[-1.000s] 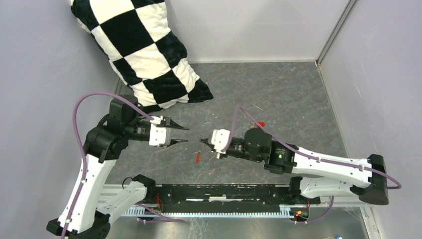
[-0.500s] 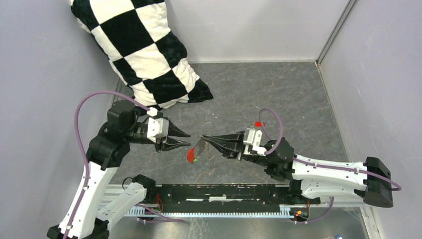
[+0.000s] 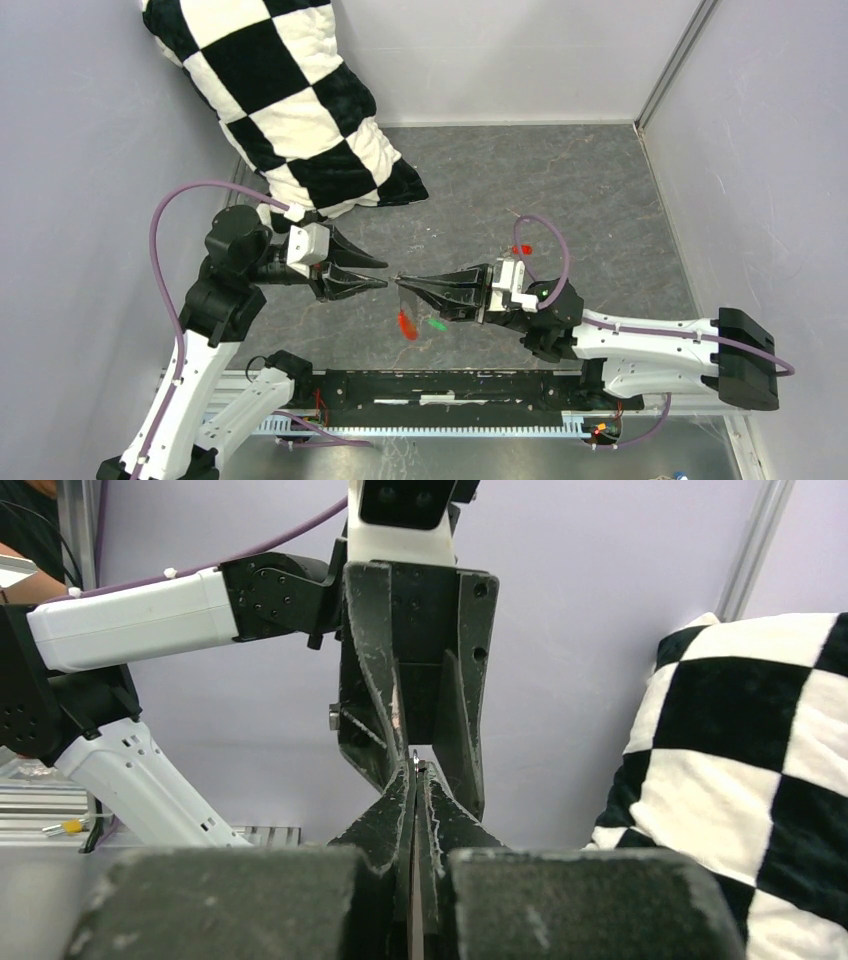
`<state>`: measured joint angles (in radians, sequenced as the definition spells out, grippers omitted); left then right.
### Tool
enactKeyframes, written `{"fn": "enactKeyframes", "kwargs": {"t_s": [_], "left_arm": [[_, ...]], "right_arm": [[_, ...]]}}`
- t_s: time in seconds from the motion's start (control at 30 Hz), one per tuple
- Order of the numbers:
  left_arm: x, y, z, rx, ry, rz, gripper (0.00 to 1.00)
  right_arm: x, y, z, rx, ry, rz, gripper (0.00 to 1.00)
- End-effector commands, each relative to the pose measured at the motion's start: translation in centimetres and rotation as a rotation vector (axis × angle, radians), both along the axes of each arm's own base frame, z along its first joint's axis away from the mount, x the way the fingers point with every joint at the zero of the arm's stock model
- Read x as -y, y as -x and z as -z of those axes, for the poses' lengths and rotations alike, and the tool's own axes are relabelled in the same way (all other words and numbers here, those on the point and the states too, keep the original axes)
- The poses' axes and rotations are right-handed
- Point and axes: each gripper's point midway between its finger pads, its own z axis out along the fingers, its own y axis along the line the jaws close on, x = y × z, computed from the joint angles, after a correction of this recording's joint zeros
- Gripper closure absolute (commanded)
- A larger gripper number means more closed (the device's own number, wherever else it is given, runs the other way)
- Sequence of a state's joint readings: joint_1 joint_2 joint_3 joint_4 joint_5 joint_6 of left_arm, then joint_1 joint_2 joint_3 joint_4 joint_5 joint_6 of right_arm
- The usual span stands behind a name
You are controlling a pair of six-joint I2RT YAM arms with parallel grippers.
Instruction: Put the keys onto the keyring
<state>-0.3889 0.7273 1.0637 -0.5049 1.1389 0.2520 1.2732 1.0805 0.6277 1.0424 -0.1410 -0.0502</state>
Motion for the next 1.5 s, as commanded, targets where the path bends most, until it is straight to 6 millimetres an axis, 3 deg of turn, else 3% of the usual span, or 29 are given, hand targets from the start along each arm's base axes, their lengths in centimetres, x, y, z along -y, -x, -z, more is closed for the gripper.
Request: {"fn": "enactKeyframes", "kwargs": {"t_s": [0.0,0.3,0.5,0.63,0.73,0.87,1.0,1.23,1.47], "left_arm": [[0.3,1.1,-1.7,-0.016,0.048,0.057,0.61],[0.1,2.8,-1.6,-0.031,0.039,0.125,0.72],[0.1,2.5,-1.8,-0.013,0.039,0.118,0.78],[0.0,2.4,-1.6,0.005,0.033,0.106,0.95],[-0.1,1.7,-0.9,0.022,0.011,0.069,0.98],[-0.7,0.6,0.8,0.117,-0.063,0.023,0.98],[-1.1,-1.2,1.8,0.22,-0.121,-0.041,0.98],[-1.7,-2.7,2.9,0.357,-0.22,-0.035,0.98],[-1.7,-2.8,2.8,0.356,-0.224,-0.034,0.98]], "right_arm": [[0.6,0.7,-3.1,0.026,-0.109,-0.037,1.0],[-0.4,0.7,-3.6,0.025,-0.118,-0.06,1.0],[-1.0,0.7,-3.4,0.025,-0.107,-0.065,1.0],[-0.9,0.4,-2.9,0.01,-0.089,-0.054,1.0],[-1.3,-0.3,-2.3,-0.012,0.01,-0.019,0.92],[-1.4,-1.6,-1.1,0.003,0.245,0.034,0.69],[-1.0,-2.0,0.2,0.046,0.479,0.065,0.61],[-2.2,-2.2,3.3,0.049,0.77,0.023,0.62],[-3.4,-2.8,3.2,0.069,0.789,0.026,0.67]]}}
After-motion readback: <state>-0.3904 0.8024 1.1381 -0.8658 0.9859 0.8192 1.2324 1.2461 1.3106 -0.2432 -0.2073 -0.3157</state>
